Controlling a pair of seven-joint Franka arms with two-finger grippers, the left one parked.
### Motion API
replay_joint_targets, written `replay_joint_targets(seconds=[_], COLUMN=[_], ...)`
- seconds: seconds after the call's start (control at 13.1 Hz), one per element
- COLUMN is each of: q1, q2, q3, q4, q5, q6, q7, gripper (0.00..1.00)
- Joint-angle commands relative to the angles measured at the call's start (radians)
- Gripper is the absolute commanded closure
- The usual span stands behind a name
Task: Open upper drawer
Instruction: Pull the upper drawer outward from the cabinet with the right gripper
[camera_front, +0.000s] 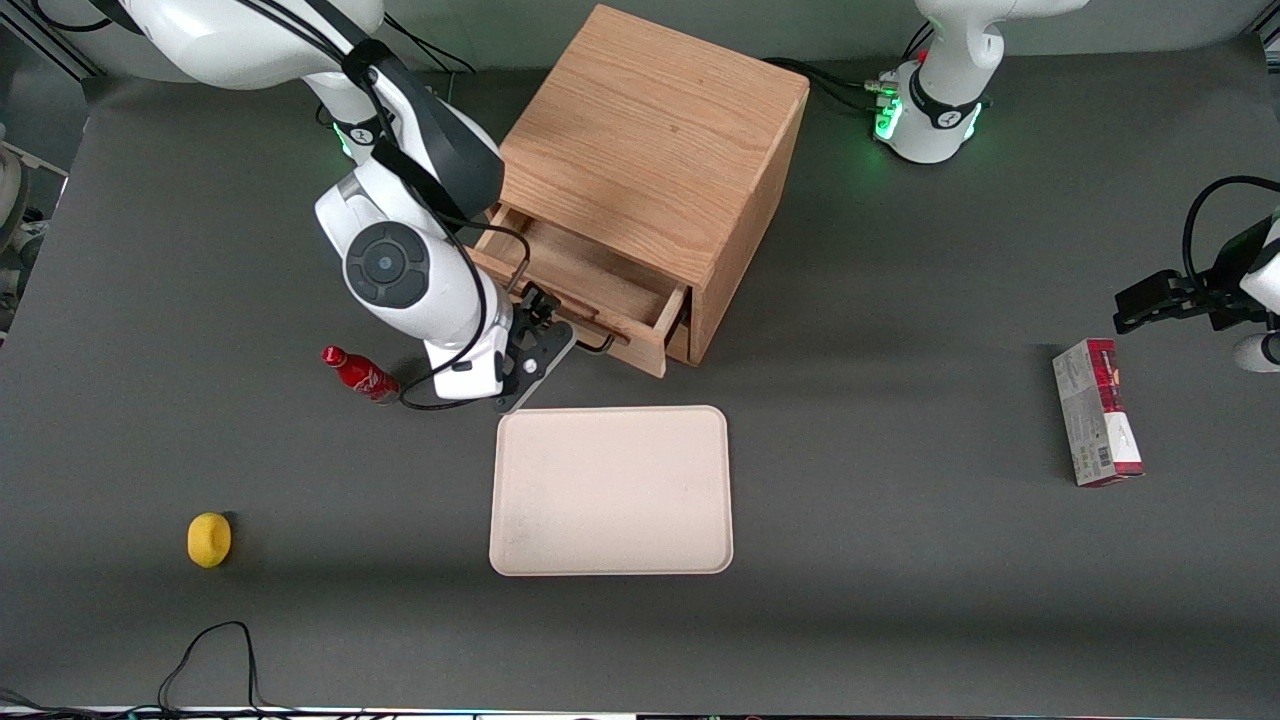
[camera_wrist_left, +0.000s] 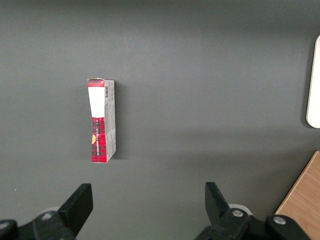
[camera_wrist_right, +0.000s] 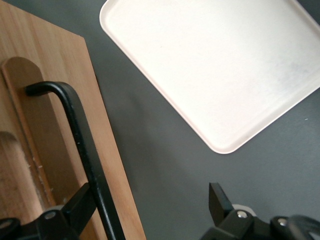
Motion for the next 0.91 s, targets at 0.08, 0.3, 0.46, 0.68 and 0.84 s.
replay_joint_targets(seconds=[0.08,0.3,0.46,0.68,0.84], q1=[0.008,0.01,0.008,0.008,0.007], q2=[0.06,0.098,0.133,0.166,0.166], q3=[-0.031,-0.048,-0.05,-0.091,-0.096], q4=[0.074,0.1,0.161,0.217,0.222], q5=[-0.018,-0.036,-0.044,-0.039,-0.044], q6=[-0.001,0.005,0.001,-0.007,-0.007], q7=[-0.068,-0.079,-0.096,-0.114,-0.125], gripper=[0.0,0.0,0.0,0.0,0.0])
